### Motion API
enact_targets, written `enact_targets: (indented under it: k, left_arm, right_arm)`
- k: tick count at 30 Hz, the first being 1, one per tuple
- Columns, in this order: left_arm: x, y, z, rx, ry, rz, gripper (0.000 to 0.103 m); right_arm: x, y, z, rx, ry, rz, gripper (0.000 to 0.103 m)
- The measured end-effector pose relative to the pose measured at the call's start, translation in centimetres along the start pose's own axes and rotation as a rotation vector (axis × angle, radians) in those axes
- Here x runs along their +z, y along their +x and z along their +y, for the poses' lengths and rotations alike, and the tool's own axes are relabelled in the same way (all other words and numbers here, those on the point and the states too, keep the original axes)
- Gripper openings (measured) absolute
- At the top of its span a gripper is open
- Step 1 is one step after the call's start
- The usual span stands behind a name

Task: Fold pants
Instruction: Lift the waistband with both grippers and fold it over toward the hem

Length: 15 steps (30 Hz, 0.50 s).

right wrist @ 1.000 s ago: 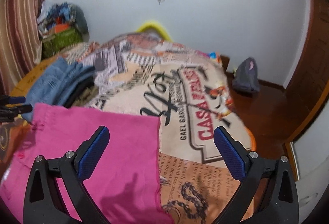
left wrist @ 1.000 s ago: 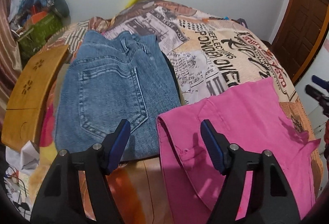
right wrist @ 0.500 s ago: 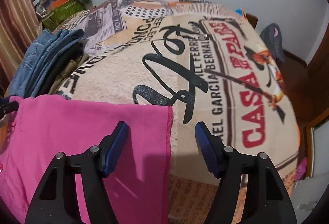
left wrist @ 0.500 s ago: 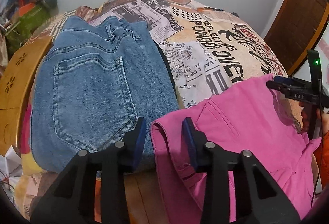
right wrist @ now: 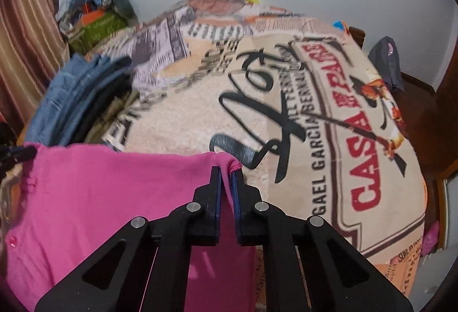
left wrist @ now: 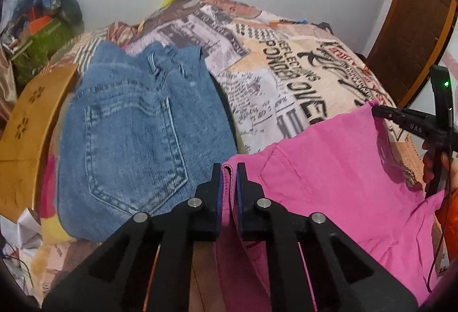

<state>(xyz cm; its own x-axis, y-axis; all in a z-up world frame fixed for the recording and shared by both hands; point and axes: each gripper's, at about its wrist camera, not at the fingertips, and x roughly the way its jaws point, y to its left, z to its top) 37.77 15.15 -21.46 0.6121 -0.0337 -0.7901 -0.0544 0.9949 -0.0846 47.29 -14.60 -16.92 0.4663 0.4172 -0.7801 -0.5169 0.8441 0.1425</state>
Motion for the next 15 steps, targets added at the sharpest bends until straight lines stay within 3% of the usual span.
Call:
enact_targets:
  k: [8, 15]
  left_arm:
    - [2.7, -5.7, -2.4, -0.006, 0.047, -0.141, 0.007]
    - [2.6, -10.3, -3.7, -0.025, 0.096, -0.182, 0.007]
  right_arm:
    - [2.1, -6.4, 0.5, -0.008, 0.026, -0.151, 0.005]
    - [2.0, -12.4, 2.0, 0.004, 0.004, -0.234, 0.005]
